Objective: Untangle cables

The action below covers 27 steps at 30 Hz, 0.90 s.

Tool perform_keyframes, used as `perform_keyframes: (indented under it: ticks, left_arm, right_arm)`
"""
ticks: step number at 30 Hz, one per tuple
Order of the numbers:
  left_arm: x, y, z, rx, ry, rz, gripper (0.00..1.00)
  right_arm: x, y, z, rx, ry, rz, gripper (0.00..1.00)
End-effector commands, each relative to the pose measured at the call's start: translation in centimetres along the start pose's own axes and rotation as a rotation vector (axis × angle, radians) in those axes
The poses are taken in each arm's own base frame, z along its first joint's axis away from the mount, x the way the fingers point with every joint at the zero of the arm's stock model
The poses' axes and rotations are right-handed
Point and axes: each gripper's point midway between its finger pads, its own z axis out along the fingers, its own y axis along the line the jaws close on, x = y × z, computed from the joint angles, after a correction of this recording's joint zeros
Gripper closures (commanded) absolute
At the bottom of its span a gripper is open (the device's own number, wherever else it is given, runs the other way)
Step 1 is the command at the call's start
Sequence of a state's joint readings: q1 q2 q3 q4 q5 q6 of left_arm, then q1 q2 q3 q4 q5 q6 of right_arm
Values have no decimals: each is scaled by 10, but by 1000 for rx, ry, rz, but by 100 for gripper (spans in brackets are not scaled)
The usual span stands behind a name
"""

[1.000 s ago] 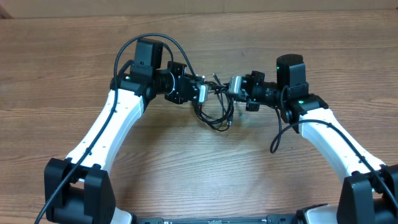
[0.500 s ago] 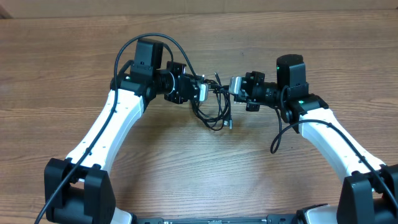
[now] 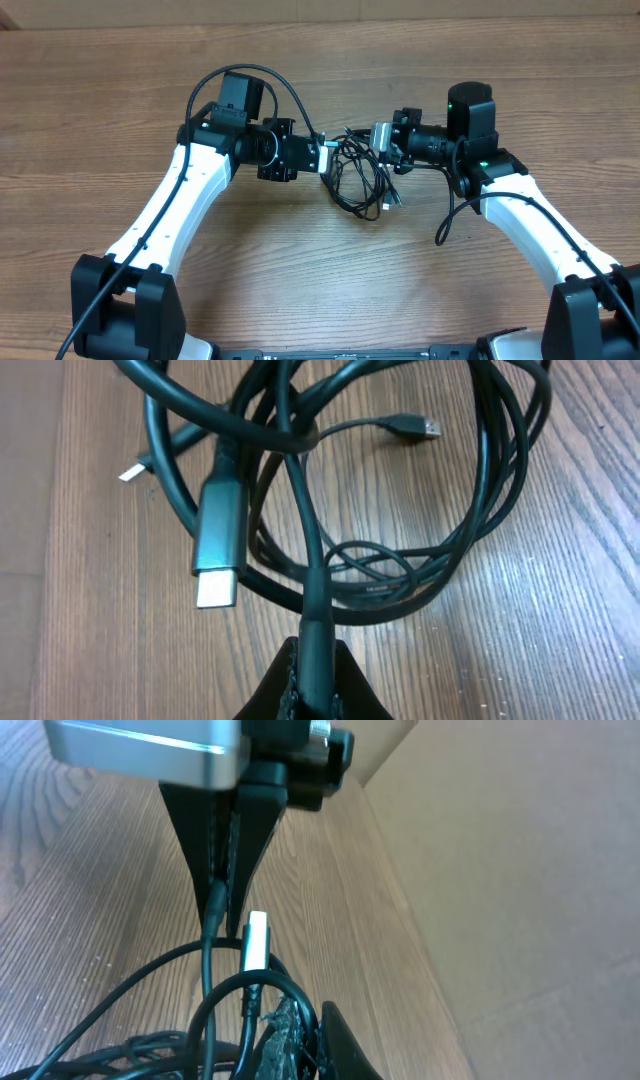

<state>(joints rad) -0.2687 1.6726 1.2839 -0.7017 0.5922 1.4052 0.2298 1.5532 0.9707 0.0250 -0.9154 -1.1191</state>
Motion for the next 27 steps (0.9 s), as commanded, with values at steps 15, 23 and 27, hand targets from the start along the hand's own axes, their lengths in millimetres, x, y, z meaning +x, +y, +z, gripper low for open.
perform_keyframes:
  ticks: [15, 23, 27]
  left_arm:
    - [-19, -4, 1, 34, -100, -105, 96]
    - [-32, -9, 1, 61, -165, -106, 96]
    - [-34, -17, 2, 92, -161, -122, 96]
  right_arm:
    - [-44, -26, -8, 59, -155, -95, 96]
    - [-54, -41, -11, 125, -174, -185, 96]
    - [-47, -59, -12, 210, -116, -167, 96]
